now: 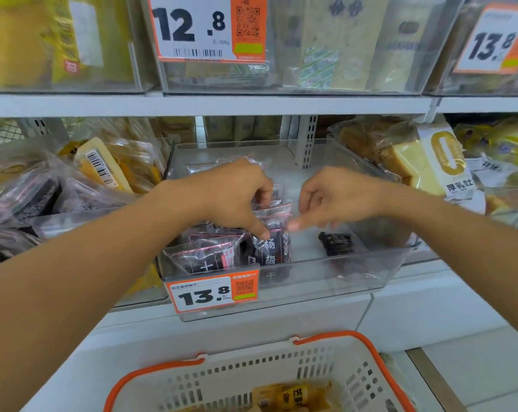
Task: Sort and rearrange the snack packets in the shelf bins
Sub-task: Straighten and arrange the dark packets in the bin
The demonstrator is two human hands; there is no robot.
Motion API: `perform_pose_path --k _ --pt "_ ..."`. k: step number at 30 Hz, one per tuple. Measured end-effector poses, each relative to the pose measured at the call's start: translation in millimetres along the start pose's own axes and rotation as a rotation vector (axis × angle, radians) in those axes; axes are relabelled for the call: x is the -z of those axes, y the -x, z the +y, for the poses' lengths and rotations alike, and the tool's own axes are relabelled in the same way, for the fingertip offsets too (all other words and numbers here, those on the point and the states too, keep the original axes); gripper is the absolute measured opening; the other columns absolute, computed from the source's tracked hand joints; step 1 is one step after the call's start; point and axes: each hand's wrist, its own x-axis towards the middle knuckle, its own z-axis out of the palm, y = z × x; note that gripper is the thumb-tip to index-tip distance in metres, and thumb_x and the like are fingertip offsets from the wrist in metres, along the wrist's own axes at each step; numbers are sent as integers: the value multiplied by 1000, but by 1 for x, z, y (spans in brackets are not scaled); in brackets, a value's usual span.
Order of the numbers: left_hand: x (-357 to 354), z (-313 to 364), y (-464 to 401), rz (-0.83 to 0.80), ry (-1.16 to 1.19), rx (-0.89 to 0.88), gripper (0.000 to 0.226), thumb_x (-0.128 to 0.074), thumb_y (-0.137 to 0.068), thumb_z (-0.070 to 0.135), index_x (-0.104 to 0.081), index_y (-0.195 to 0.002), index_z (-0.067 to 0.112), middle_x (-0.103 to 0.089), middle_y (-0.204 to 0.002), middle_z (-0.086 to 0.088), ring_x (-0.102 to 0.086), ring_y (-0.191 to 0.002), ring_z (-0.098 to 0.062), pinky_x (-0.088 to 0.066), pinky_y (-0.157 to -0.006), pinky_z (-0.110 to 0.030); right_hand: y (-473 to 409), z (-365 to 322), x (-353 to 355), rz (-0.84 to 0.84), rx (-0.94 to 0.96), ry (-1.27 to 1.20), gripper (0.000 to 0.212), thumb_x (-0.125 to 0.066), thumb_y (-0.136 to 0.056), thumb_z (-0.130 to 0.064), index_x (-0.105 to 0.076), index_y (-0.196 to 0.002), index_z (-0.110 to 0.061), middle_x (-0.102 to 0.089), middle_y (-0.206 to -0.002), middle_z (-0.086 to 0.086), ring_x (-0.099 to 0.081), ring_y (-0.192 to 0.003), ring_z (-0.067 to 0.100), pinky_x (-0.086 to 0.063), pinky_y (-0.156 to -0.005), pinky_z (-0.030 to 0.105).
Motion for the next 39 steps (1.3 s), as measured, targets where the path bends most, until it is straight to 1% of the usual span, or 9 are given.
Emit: perform_pose_path --k 3,6,8,13,19,24,28,33,39 --pt "6 -1 1 -28 46 13 47 -85 -67 53 -68 -98 22 -63 -94 9 -56 -87 -10 -48 -73 -28 -13 30 18 -154 -219 90 54 -78 -78 -54 -72 -102 -6 -71 -100 14 -72 -91 32 -64 -74 41" --pt "9 0 0 -21 143 10 45 -84 -69 50 -64 -100 25 -58 -93 16 -53 -85 -2 -40 -68 -20 -25 40 -6 -349 -398 229 85 -83 -76 -47 -48 -144 -10 -43 -146 11 -64 -110 33 -63 -79 40" --pt "9 1 0 -8 172 13 45 -84 -68 51 -62 -99 27 -56 -93 17 -52 -85 -2 -42 -70 -23 -33 40 -17 -401 -402 272 93 -86 -75 -41 -39 -151 -15 -33 -154 9 -64 -109 31 -62 -82 40" --pt "7 7 -1 -19 148 -37 42 -87 -63 52 -61 -87 29 -60 -93 11 -56 -90 -10 -51 -83 -39 -37 39 -16 -459 -272 397 68 -87 -66 -53 -69 -110 -4 -62 -111 2 -65 -94 22 -57 -79 35" --pt "7 -4 -3 -13 168 -51 35 -89 -66 42 -62 -83 28 -57 -86 15 -52 -80 -3 -42 -69 -28 -2 15 31 -245 -9 388 47 -84 -70 -51 -56 -60 -14 -49 -56 -5 -46 -55 14 -37 -60 30" --pt "7 -10 -3 -30 189 -61 32 -88 -67 42 -66 -83 25 -63 -86 10 -54 -78 -2 -45 -70 -28 39 -39 67 22 235 337 37 -78 -76 -48 -58 -68 -17 -53 -58 -7 -49 -52 6 -40 -53 23" --pt "7 -10 -3 -12 184 -66 25 -88 -70 32 -72 -87 22 -68 -83 10 -60 -76 -2 -47 -69 -25 36 -65 48 -10 300 91 35 -79 -82 -38 -53 -71 -18 -57 -65 -4 -60 -57 7 -60 -51 33" --pt "14 -11 3 22 117 -113 18 -76 -71 16 -79 -89 15 -75 -82 0 -69 -77 -18 -55 -72 -34 8 -69 -12 -58 395 271 25 -77 -87 -29 -64 -86 -8 -67 -83 11 -57 -63 -3 -46 -57 15" --pt "18 -9 21 -44 144 -154 7 -68 -66 32 -69 -73 32 -70 -77 6 -66 -72 -14 -55 -67 -37 10 -67 -19 -1 406 352 27 -79 -82 -42 -70 -90 -18 -65 -73 -6 -55 -67 9 -45 -64 31"
